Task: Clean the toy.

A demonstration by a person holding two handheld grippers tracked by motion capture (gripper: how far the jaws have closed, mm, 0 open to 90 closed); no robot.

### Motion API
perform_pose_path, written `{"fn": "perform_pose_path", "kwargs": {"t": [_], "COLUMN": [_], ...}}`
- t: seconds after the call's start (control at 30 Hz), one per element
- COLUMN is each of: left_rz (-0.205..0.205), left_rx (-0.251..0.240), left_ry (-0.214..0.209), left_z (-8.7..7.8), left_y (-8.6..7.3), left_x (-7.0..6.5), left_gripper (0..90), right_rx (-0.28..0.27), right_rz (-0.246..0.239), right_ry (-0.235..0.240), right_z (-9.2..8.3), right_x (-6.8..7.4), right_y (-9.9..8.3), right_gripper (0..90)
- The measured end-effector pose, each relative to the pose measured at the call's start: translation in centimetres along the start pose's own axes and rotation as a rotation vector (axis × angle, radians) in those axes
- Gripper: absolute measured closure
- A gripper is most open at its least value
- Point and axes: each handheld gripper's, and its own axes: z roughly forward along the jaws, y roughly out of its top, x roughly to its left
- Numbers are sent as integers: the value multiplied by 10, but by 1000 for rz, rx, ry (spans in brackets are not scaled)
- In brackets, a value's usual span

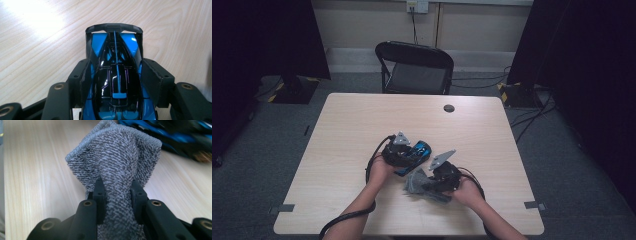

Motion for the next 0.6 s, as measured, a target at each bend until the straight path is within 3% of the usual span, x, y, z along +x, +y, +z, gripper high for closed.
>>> {"fn": "perform_pose_path", "kwargs": {"t": [0.07, 0.23, 0.3, 0.47, 0.6], "left_rz": [-2, -6, -2, 9, 12], "left_rx": [2, -8, -5, 10, 12], "left_ry": [-1, 3, 7, 17, 23], "left_z": [0, 0, 0, -2, -2], "left_y": [0, -1, -1, 0, 0], "left_x": [0, 0, 0, -3, -3], "left_gripper": [423, 424, 425, 426, 426], "right_rx": [10, 36, 17, 18, 19], "right_rz": [-23, -20, 13, 67, 114], "right_ry": [16, 51, 56, -11, -34], "right_z": [10, 35, 35, 24, 20], "right_x": [3, -5, -10, -24, -35], "right_y": [11, 27, 26, 20, 17], "right_gripper": [721, 721, 720, 716, 716]}}
